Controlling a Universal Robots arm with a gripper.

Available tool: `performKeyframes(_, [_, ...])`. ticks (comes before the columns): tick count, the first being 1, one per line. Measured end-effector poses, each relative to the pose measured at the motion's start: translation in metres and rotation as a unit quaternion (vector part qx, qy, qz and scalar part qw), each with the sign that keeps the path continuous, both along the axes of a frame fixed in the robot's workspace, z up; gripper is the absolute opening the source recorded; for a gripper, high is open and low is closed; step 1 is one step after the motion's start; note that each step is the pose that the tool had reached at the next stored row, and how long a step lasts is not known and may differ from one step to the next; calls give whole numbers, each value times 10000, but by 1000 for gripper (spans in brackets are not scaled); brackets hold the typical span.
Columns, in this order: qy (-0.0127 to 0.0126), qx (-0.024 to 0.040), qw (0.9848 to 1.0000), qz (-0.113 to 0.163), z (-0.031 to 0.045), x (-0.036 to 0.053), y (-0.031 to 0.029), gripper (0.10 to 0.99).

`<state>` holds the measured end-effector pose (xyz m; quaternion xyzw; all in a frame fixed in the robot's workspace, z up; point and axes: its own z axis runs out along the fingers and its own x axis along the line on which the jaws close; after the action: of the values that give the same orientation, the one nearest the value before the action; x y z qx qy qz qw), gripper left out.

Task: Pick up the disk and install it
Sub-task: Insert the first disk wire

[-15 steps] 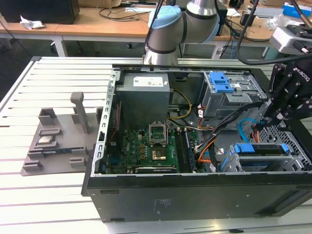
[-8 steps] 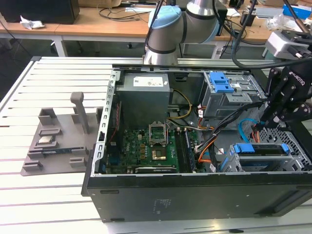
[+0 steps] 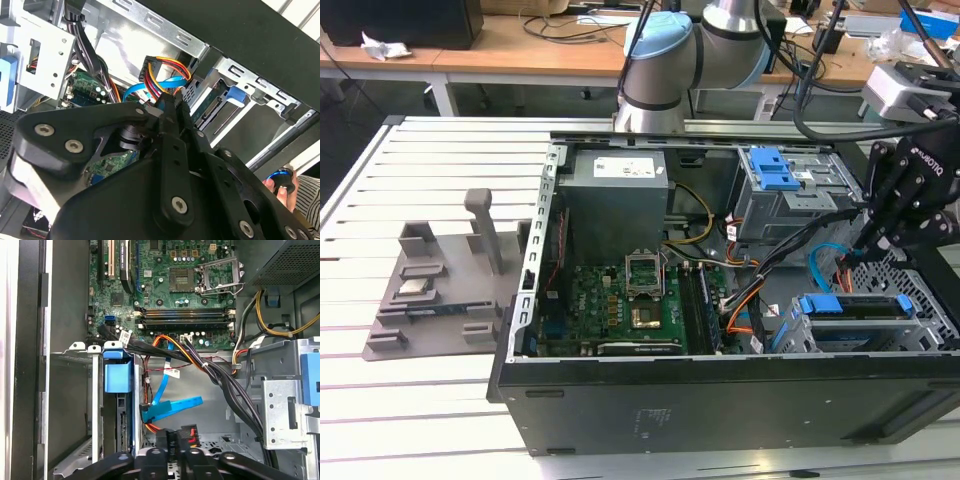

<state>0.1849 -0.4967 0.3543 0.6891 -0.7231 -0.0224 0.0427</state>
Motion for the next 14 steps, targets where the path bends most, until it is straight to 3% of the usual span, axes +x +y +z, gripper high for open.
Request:
performKeyframes(1, [0,0,10000,0,0,0,0,169])
performKeyframes(6, [0,-1,10000,0,0,0,-8,169])
performKeyframes(9, [0,-5,10000,0,-3,0,-63,169])
performKeyframes(14, [0,-6,10000,0,-11,-2,-99,169])
